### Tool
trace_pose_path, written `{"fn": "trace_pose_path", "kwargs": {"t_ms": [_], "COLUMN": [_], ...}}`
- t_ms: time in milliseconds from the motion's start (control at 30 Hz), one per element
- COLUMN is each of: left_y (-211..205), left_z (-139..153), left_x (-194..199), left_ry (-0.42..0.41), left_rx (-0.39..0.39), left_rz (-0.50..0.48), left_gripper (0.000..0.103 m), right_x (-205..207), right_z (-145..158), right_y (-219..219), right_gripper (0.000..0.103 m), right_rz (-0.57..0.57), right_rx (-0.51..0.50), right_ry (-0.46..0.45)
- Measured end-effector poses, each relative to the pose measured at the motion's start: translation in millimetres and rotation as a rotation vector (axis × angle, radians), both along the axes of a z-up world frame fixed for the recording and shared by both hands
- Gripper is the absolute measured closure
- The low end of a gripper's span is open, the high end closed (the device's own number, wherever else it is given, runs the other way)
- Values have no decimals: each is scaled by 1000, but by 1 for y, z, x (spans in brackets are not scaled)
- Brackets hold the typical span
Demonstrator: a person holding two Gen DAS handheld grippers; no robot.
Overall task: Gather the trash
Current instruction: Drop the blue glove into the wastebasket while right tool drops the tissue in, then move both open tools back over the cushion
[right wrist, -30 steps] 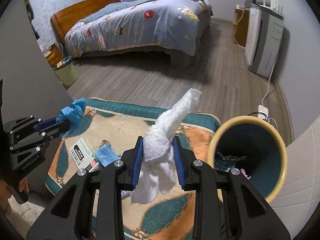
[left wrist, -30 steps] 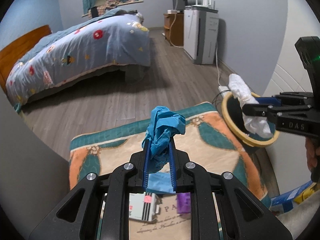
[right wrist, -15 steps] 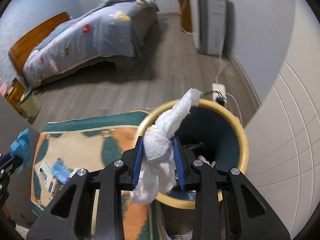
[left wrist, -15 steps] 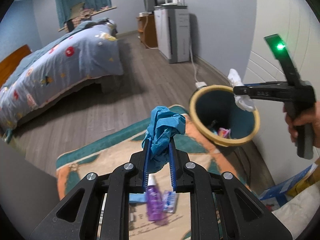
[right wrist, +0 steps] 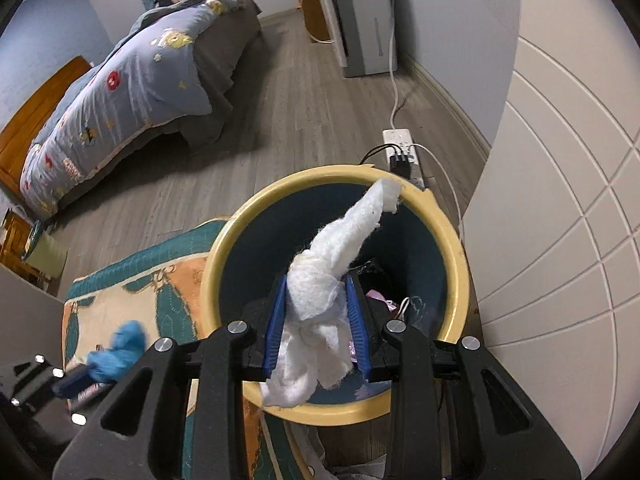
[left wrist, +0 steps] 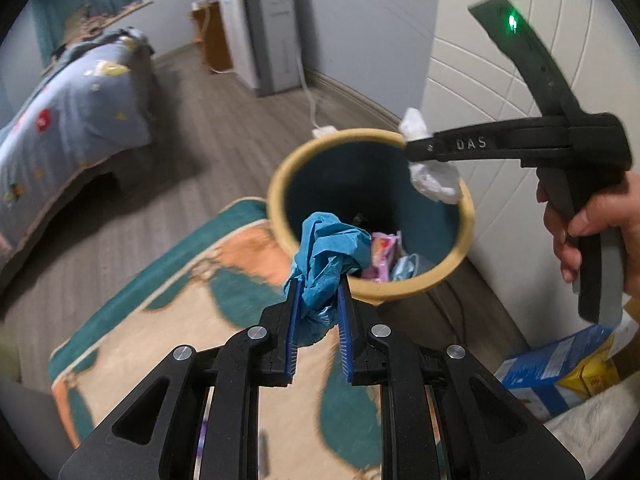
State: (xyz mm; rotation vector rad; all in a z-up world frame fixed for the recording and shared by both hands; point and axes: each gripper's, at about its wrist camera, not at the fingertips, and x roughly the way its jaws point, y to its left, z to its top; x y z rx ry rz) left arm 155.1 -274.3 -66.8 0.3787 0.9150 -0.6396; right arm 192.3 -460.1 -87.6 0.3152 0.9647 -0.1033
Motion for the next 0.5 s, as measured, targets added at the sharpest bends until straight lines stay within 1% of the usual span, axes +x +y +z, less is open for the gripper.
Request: {"fn": "trace_pose_path", "kwargs": {"t_ms": [67,133,200,267,300,333,367,400,433,500], "left_y": [-18,-30,-36,-44,-46,-48,-47,-44,-41,-37], "left_z": [-11,-21,-24,-24,-22,-21,-19,-18,-18,-20], "left_x": [7,14,21,29,31,33,33,32,29,26], "left_ry": [-8,-15,-19,-34,-47,-65,-82,-95,-106,-120], "left_rx": [34,52,55,41,31,19,10,-6,-15,-6], "left_rz": [-31,-54,-59,-65,-69,-70,-66,-65,-65,-61], "left_gripper": [85,85,85,84,81,67,49,42,31,29], "right_x": [0,-1,-2,-2,-3,-3,-3,-3,-3,-3], "right_z": [4,7,11,17,21,23,25,27,29,30], "right_y": [-7,-13,-17,-18,-17,-15,-14,-12,-10,-7], "right_gripper": [74,74,74,73,70,63,59,48,42,40], "right_rz": [-25,-45,-58,-59,-55,-52,-50,-47,-43,-40], "right_rx": [2,7,21,16,18,15,10,5,0,-22], "right_ry": [-18,-39,-64,-95,-120,-133,-143,-156,-170,-176]}}
